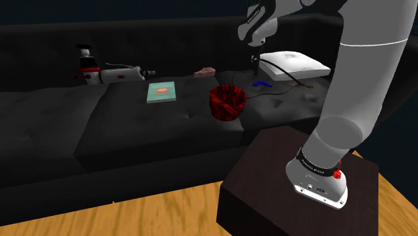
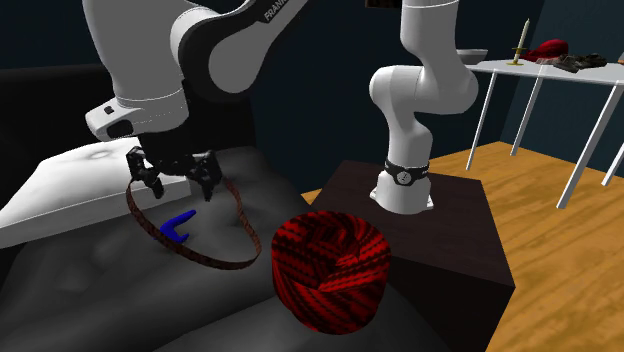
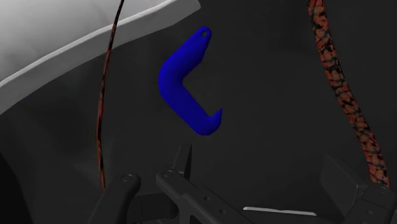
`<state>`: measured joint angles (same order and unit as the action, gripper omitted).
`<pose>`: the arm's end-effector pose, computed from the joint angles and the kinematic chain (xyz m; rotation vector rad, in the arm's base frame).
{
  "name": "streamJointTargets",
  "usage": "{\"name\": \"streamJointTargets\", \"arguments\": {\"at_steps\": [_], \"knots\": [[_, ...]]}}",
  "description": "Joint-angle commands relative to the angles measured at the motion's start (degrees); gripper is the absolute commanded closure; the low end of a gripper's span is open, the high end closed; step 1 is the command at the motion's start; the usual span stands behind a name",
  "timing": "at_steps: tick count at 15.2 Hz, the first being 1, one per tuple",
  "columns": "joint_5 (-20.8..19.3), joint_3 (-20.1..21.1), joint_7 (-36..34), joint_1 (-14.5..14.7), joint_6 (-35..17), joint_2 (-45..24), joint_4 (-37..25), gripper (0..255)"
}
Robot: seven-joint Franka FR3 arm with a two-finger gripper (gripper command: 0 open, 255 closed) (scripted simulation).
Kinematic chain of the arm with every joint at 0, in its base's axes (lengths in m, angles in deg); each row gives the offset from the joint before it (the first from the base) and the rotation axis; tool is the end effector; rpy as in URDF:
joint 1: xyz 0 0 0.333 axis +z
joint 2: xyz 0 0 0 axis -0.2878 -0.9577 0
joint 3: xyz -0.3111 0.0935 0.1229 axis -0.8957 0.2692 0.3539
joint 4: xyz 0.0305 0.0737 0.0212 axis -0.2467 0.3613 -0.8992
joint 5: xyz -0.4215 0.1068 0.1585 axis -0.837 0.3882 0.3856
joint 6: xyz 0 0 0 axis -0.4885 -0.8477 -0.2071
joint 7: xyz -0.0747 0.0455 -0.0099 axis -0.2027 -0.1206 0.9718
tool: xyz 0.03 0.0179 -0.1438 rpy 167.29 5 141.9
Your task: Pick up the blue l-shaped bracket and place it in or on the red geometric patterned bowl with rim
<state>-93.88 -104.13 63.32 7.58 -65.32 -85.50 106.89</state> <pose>0.5032 -0.4126 0.2768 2.9942 0.5365 -0.2822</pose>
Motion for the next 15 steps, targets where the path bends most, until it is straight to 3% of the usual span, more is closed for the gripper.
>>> {"name": "streamJointTargets", "arguments": {"at_steps": [1,8,15], "knots": [[1.1,0.3,1.9,-1.2,-0.4,-3.2,-2.3,0],[2.7,1.0,3.0,-2.5,-5.5,-6.5,-0.4,0],[2.7,1.0,3.0,-2.5,-5.5,-6.5,-0.4,0]]}}
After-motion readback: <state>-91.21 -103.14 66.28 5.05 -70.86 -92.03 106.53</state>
